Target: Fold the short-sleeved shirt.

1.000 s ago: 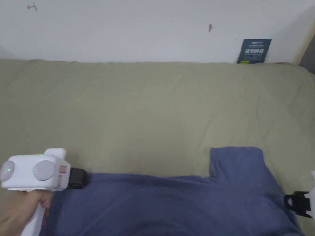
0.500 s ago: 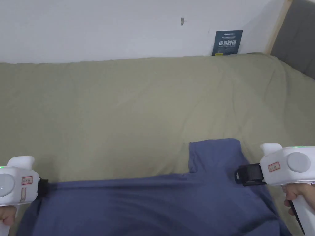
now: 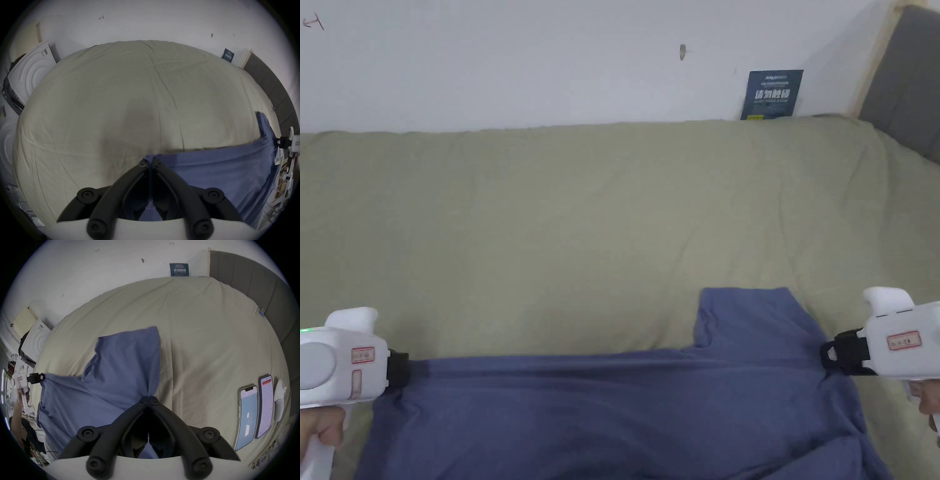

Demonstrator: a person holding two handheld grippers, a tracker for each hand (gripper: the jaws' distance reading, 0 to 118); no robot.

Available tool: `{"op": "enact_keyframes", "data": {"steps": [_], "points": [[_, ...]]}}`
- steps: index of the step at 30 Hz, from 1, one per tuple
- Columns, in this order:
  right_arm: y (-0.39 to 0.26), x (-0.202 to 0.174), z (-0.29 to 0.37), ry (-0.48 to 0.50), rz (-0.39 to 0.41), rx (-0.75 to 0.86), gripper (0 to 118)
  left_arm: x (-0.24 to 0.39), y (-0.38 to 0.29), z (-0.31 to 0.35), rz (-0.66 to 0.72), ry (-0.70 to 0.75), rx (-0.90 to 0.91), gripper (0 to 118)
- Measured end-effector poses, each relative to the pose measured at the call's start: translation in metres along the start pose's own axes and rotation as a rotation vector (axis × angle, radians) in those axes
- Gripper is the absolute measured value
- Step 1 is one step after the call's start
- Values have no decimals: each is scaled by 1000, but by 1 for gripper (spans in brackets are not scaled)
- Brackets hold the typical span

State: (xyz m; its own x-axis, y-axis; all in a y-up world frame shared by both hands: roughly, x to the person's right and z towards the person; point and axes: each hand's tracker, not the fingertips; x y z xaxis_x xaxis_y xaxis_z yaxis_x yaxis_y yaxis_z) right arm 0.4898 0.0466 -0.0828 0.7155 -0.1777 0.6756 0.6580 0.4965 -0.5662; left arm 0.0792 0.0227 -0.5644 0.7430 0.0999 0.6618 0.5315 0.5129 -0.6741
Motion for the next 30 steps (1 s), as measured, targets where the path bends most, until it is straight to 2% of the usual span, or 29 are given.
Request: {"op": "enact_keyframes", "data": {"steps": [2,6,9,10,17,19,25,29,30], "points": [[-4,3,7,5,-29,34,0,-8,-7,14,-3,-5,12,0],[-19,-1,40,32,-36,109,0,-22,-28,44,10,-17,50,0],[-35,-3,67,50,-21,156,0,-27,-46,77,2,-21,92,0],[-42,-16,83,53,47,180,0,-27,-53,90,7,-24,105,0],[-114,-45,139,74,83,218,0,-41,-122,143,9,-62,160,0],[-131,-24,139,98,58,195,0,-41,-147,150,-6,-59,162,0],[-189,-18,124,81,19,111,0,-46,-202,139,-4,-85,113,0],[-202,-14,106,81,-5,64,0,-48,-220,119,26,-82,69,0],[-204,4,91,84,-18,57,0,-47,-222,114,30,-83,62,0]]}}
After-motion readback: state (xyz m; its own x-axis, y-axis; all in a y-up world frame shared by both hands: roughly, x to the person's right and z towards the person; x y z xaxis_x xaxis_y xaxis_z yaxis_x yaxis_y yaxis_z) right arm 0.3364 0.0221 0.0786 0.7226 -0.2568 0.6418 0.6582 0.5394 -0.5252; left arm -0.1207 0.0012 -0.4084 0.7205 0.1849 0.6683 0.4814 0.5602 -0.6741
